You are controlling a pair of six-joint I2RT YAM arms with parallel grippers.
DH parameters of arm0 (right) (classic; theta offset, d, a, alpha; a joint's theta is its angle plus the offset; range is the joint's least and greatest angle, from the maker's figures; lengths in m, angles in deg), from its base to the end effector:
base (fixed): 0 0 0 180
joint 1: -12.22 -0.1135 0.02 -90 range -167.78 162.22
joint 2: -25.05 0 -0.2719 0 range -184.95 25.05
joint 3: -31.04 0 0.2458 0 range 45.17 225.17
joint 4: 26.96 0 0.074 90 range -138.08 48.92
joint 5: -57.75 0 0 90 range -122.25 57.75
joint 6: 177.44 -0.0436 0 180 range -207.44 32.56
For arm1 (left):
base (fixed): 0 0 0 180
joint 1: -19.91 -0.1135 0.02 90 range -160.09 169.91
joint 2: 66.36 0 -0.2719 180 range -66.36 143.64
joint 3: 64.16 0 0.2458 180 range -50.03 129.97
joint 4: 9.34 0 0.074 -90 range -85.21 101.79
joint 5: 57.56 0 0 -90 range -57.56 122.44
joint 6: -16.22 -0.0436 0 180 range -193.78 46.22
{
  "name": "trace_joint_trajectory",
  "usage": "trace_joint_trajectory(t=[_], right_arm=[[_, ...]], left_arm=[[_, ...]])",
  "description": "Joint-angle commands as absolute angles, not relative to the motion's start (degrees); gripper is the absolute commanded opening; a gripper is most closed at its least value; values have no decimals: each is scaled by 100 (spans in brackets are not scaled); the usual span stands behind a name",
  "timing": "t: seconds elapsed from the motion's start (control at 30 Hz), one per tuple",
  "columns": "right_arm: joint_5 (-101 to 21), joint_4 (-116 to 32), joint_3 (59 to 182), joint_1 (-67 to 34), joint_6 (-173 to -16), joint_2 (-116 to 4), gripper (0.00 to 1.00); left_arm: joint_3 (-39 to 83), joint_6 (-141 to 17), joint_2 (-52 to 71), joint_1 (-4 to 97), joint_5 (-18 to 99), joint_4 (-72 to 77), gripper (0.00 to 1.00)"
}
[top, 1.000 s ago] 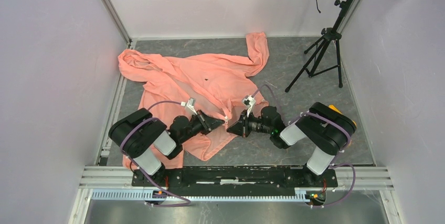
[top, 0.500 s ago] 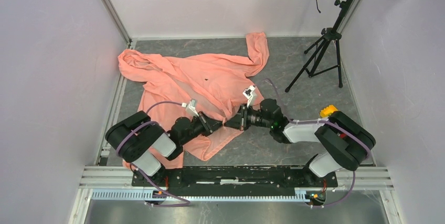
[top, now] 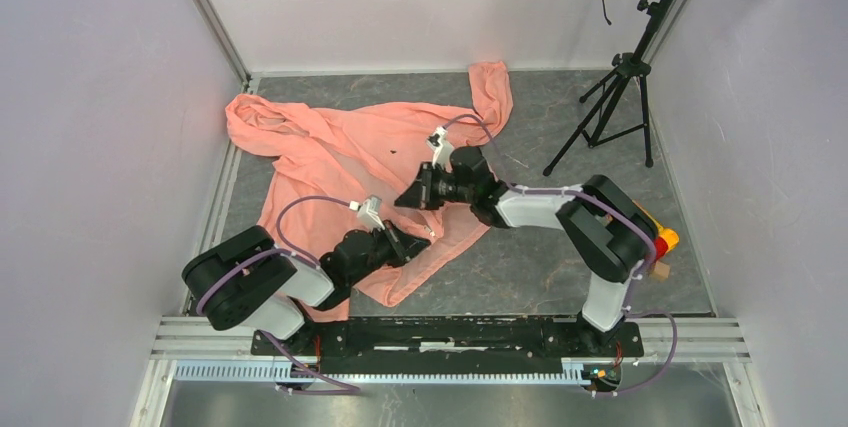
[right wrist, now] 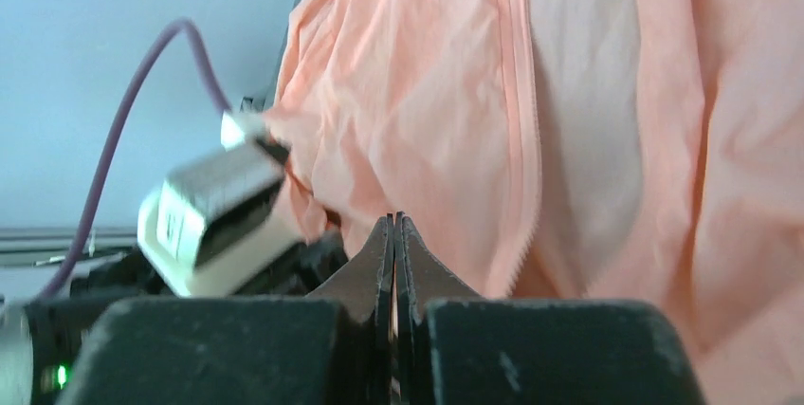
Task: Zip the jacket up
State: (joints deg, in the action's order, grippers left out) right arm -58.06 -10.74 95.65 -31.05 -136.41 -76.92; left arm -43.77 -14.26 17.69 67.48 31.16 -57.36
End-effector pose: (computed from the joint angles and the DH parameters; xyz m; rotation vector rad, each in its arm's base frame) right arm 0.2618 0.2725 0.1895 -0.2346 2.2043 1.4298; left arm 0.1452 -0.1574 0.1320 -0.2304 2.0348 -1.2357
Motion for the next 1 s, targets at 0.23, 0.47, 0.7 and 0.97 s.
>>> trace_joint_trajectory(t=[0.23, 0.47, 0.7, 0.97], right_arm=[[-5396, -2171, 11186, -3161, -12756, -8471, 0], [-5401, -3065, 9880, -2806, -10885, -6953, 38], [-5969, -1832, 7656, -2464, -11105, -5252, 70], [-5913, 2935, 5329, -2451, -13225, -5318, 53]], left_arm=[[-4149, -1730, 1820, 7045, 2656, -5440, 2], [-4230, -1723, 1693, 7045, 2626, -5449, 2], [-4305, -1483, 1775, 7036, 2791, -5763, 2], [-4425, -852, 1930, 7025, 2874, -6586, 2]])
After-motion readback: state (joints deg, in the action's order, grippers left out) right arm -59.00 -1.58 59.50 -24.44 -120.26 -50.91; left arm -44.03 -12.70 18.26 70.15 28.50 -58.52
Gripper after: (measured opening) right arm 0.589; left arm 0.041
